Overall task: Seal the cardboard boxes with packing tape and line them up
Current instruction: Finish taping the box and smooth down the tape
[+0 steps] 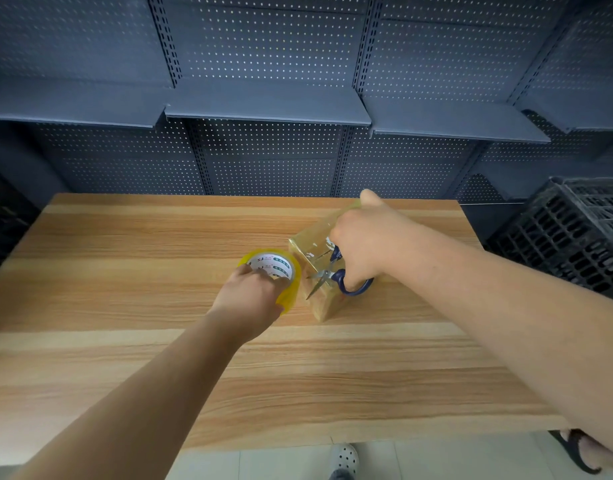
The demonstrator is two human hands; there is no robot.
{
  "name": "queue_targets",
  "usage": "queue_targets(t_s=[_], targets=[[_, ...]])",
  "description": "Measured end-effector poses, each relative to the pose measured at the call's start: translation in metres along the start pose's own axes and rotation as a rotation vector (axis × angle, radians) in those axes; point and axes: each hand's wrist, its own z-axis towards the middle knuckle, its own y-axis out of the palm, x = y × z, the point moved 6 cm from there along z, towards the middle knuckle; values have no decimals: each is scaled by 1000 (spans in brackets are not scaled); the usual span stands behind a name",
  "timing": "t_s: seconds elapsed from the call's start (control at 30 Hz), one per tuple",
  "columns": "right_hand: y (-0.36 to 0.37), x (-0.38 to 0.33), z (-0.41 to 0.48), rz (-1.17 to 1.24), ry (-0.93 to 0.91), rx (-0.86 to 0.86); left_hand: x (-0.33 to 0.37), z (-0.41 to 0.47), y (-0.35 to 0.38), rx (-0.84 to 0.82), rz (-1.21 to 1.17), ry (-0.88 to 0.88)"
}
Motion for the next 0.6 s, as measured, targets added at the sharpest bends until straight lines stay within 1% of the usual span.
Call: queue_targets(t_s=[0.23,0.37,0.5,0.6], targets=[[-9,-9,8,-50,-36,-4,1,1,-2,-21,8,-9],[-13,-12,11,-73,-32,-58,3,0,-4,-20,34,0],[-20,-21,17,-159,-69,-91,4,1,-2,-25,51,11],[-24,-27,22,-179,-78,-134,4,2,-2,-26,61,11]])
